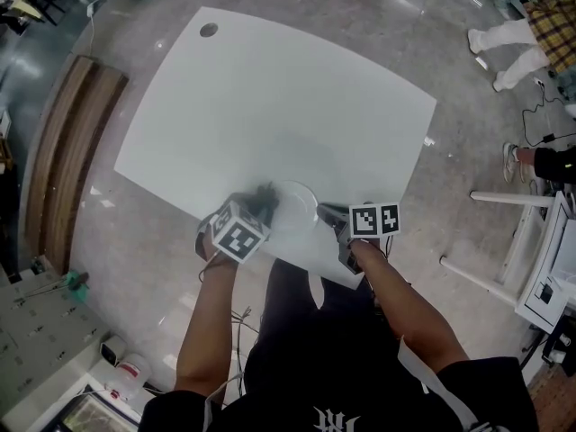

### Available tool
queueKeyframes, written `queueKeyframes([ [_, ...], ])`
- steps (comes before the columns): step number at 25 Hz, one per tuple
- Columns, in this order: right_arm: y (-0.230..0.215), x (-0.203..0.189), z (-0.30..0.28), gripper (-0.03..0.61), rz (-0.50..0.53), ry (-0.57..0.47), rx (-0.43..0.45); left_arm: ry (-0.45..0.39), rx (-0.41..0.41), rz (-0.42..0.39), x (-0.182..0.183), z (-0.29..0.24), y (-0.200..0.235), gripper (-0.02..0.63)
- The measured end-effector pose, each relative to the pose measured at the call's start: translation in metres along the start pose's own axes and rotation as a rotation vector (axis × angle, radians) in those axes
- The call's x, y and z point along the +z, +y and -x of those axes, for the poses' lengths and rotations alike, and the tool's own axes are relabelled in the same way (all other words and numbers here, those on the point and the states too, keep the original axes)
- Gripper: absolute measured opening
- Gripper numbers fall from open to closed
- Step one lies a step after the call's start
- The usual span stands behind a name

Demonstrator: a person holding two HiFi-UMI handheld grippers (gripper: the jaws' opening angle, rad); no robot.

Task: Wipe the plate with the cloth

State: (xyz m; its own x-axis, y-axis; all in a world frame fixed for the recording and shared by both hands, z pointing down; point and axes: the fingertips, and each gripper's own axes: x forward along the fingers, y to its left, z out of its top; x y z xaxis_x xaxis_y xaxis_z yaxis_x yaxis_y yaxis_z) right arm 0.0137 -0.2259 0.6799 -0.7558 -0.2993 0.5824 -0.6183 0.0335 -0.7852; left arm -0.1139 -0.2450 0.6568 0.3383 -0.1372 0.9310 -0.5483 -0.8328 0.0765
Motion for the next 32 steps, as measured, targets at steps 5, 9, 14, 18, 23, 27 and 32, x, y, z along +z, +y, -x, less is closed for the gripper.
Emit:
queueKeyframes([
  [5, 0.000, 0.001, 0.001, 0.009, 0.001, -0.006, -0.013, 0.009, -0.030, 0.011, -0.025, 0.012, -0.039, 0.051],
  [9, 0.001, -0.001, 0.000, 0.009, 0.001, -0.016, -0.022, -0.014, -0.094, -0.008, -0.024, 0.010, -0.073, 0.051],
  [14, 0.004, -0.001, -0.001, 0.011, 0.006, -0.033, -0.031, -0.031, -0.157, -0.084, -0.011, 0.004, -0.106, 0.051],
  [18, 0.005, 0.000, 0.001, 0.011, 0.010, -0.051, -0.048, -0.022, -0.176, -0.108, -0.014, -0.001, -0.109, 0.051],
  [23, 0.006, 0.001, 0.008, 0.011, -0.040, -0.105, -0.031, -0.017, -0.183, -0.139, -0.020, -0.001, -0.106, 0.051],
  [27, 0.012, 0.000, 0.030, 0.011, -0.071, -0.182, 0.005, -0.034, -0.207, -0.134, -0.025, 0.012, -0.114, 0.051],
  [32, 0.066, 0.016, 0.085, 0.011, 0.064, -0.321, 0.268, -0.229, -0.262, -0.078, -0.010, 0.048, -0.117, 0.051],
])
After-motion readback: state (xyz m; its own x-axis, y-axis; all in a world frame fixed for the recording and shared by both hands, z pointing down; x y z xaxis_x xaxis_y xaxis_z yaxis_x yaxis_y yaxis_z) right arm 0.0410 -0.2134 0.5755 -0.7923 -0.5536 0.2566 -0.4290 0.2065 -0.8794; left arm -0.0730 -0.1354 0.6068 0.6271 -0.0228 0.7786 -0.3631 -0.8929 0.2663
